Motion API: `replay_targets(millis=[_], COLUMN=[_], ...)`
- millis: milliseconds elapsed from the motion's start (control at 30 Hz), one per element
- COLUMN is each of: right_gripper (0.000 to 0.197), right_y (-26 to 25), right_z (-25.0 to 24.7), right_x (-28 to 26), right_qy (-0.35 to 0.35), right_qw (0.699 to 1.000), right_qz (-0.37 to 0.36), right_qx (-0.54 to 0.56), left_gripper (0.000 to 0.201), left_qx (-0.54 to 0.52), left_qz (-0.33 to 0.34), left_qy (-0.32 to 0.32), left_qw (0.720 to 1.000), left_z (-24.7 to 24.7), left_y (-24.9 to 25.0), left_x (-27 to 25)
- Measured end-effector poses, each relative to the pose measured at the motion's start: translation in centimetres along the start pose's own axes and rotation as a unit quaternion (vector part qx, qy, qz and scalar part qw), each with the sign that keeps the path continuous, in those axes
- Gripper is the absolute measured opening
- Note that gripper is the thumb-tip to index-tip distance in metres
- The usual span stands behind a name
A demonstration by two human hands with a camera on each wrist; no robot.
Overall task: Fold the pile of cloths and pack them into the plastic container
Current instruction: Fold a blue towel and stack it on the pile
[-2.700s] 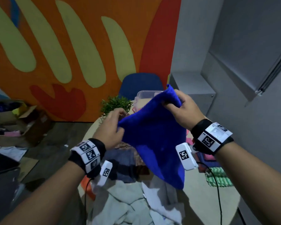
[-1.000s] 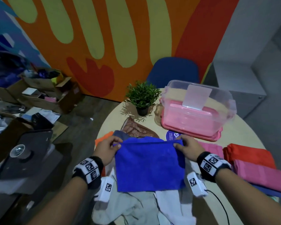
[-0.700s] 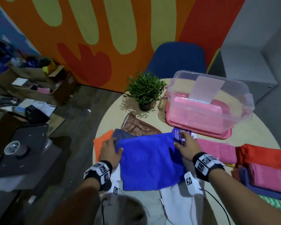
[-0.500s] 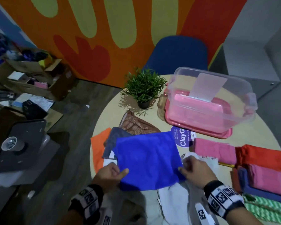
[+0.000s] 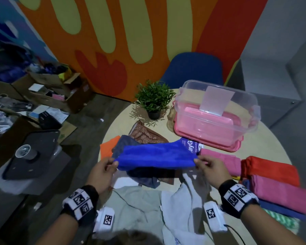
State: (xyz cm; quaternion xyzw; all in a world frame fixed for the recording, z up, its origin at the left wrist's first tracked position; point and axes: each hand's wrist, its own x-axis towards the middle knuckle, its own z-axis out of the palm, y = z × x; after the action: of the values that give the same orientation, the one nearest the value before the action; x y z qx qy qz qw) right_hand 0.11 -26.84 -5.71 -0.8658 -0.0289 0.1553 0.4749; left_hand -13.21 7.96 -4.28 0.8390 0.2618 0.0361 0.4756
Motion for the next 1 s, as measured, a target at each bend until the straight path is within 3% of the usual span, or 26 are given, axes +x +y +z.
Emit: replay_targets(millis=[133, 267, 367, 567, 733, 900, 1000], right_gripper=[0.014, 0.012, 0.013, 0.019, 0.042, 0.037, 0.03], right_y=[-4.2, -7.9, -8.3, -6.4, -4.8, -5.1, -5.4], right_z=[-3.0, -5.9, -7.3, -9.3, -10.9, -11.9, -12.1], right_x=[-0.1, -1.4, -2.3, -5.2, -6.8, -8.0, -8.2], right_qy=[0.085, 0.078, 0.046, 0.029, 0.039, 0.099, 0.16], right_qw=[0.986, 0.975, 0.969, 0.947, 0.949, 0.949, 0.955], right_qz=[-0.101, -0.151, -0.142, -0.146, -0.165, -0.168, -0.2], right_qx=[0.103, 0.144, 0.197, 0.284, 0.264, 0.246, 0.152], left_gripper=[0.007, 0.01, 0.013, 0.018, 0.024, 0.031, 0.029], left_qx=[-0.094, -0.222, -0.299, -0.28, -0.273, -0.227, -0.159], left_qz=[0.052, 0.096, 0.101, 0.112, 0.123, 0.149, 0.19], left_qy=[0.044, 0.076, 0.078, 0.058, 0.013, -0.018, -0.002], left_qw=[0.993, 0.967, 0.946, 0.952, 0.954, 0.962, 0.969], left_z=[-1.4, -2.0, -1.8, -0.5, 0.1, -0.1, -0.4], left_y=[5.5, 9.7, 11.7, 12.3, 12.1, 13.1, 13.4], left_x=[-0.5, -1.0, -1.5, -3.1, -4.4, -4.6, -3.8])
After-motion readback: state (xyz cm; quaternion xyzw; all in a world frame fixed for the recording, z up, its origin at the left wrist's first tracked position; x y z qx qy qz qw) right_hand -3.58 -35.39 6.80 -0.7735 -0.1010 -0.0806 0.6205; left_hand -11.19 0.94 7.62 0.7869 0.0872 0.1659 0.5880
